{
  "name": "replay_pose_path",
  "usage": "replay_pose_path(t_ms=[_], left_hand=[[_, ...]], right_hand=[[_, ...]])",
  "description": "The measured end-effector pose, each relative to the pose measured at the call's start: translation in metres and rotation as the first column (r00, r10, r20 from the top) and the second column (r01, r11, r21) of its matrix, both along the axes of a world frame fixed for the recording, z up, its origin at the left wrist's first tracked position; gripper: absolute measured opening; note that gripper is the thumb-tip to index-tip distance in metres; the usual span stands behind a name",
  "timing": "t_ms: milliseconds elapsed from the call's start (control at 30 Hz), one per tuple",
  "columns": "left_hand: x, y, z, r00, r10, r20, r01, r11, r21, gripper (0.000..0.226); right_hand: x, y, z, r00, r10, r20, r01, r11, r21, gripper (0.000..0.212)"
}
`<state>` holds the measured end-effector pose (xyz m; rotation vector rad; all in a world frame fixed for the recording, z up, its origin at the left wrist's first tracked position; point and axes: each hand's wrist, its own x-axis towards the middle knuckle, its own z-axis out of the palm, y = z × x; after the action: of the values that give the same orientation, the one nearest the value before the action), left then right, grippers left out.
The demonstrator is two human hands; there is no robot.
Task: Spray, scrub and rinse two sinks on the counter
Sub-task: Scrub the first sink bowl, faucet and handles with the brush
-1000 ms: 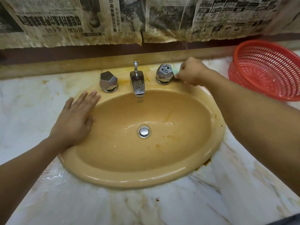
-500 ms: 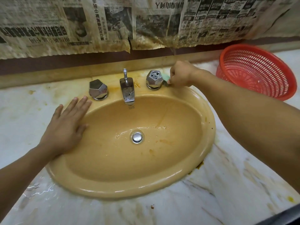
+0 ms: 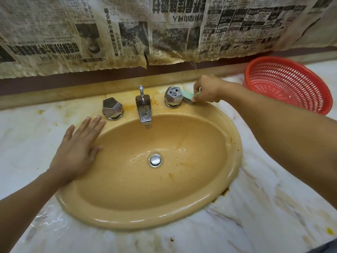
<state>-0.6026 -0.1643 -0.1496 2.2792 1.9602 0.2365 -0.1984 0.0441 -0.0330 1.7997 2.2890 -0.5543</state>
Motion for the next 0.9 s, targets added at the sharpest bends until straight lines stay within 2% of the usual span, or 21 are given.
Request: replay_pose_path(t_ms=[200,300,400,500,633,800,900], left_hand=[[0.001,-0.001,0.001,1.0,0.001,0.012,-0.001,1.0,-0.002,0.082],[0.001,-0.001,0.001,1.0,0.014,0.016,-0.013,1.0,-0.005,0.082],[0.001,-0.002,0.001,1.0,0.016,0.017,-0.016,1.0,-0.01,0.078],[0.001,-0.001,0.003,1.0,0.004,0.017,-0.004,1.0,-0.012,0.073],[0.0,-0.002,0.004,1.0,0.005,0.005,-0.005,1.0,-0.018,0.075],[-0.001,-0.001,0.003,1.0,0.007,0.002,-0.007,1.0,-0.027,0.076],[-0.001,-0.002,0.002,1.0,0.003,0.001,-0.003,1.0,-0.026,0.075]], right_hand=[[-0.01,-0.003,-0.016,0.998,0.017,-0.066,-0.004,0.982,0.191,0.042],[0.012,-0.007,-0.007,0.999,-0.014,-0.037,0.023,0.966,0.256,0.042],[0.018,-0.007,0.012,0.988,-0.017,-0.152,0.059,0.96,0.274,0.035],[-0.002,-0.001,0.029,0.981,0.112,-0.159,-0.07,0.967,0.246,0.028],[-0.031,0.008,0.042,0.956,0.288,-0.056,-0.269,0.936,0.228,0.023],[-0.012,0.012,0.051,0.938,0.346,-0.023,-0.339,0.929,0.15,0.022],[-0.034,0.008,0.046,0.916,0.397,0.057,-0.399,0.888,0.229,0.019]])
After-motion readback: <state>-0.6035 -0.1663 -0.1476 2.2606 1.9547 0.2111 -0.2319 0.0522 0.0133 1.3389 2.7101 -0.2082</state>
